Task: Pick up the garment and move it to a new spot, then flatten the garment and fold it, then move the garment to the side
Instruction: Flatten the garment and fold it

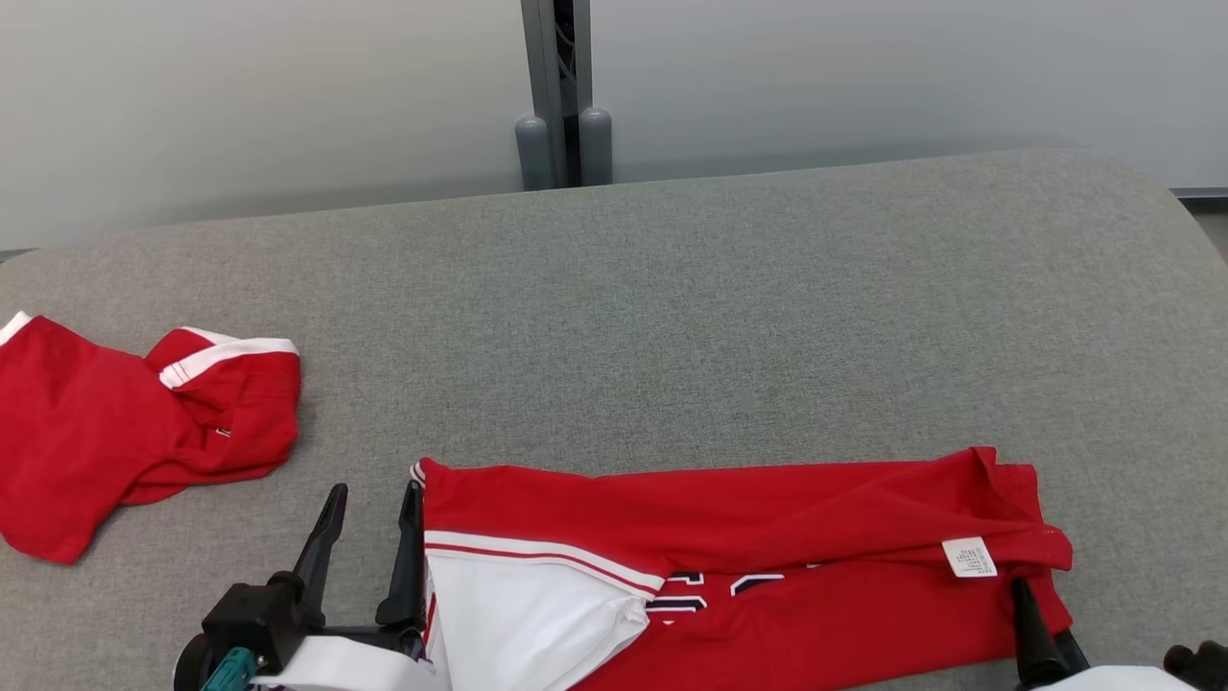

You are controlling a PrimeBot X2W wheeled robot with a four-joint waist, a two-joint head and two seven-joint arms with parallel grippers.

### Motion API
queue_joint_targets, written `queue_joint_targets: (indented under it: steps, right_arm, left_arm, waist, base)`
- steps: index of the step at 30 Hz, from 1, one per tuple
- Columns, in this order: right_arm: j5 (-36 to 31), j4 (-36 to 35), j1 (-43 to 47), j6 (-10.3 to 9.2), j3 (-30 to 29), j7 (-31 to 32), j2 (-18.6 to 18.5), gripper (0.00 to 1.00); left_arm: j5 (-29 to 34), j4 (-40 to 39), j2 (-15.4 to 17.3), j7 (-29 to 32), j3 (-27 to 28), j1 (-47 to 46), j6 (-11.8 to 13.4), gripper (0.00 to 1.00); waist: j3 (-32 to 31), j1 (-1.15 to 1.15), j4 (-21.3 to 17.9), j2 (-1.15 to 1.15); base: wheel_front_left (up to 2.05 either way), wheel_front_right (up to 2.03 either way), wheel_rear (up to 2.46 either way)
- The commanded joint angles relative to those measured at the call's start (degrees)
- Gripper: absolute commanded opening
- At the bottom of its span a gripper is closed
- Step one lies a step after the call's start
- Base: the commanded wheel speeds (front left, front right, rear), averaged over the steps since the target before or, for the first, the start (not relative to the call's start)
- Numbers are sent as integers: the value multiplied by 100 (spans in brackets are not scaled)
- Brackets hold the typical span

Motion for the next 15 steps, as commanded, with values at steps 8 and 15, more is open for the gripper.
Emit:
queue_joint_targets:
  steps: [8, 15]
  right_arm:
    - [382, 179, -450, 0, 534, -226, -278, 100]
    - [631, 262, -687, 1, 732, -391, -462, 100]
  left_arm:
    - [108, -30, 19, -25, 46, -125, -83, 100]
    - [133, -8, 18, -25, 22, -164, -86, 100]
  waist:
    - [49, 0, 46, 0]
    - [92, 0, 119, 0]
  base:
    - [0, 0, 0]
    - [0, 0, 0]
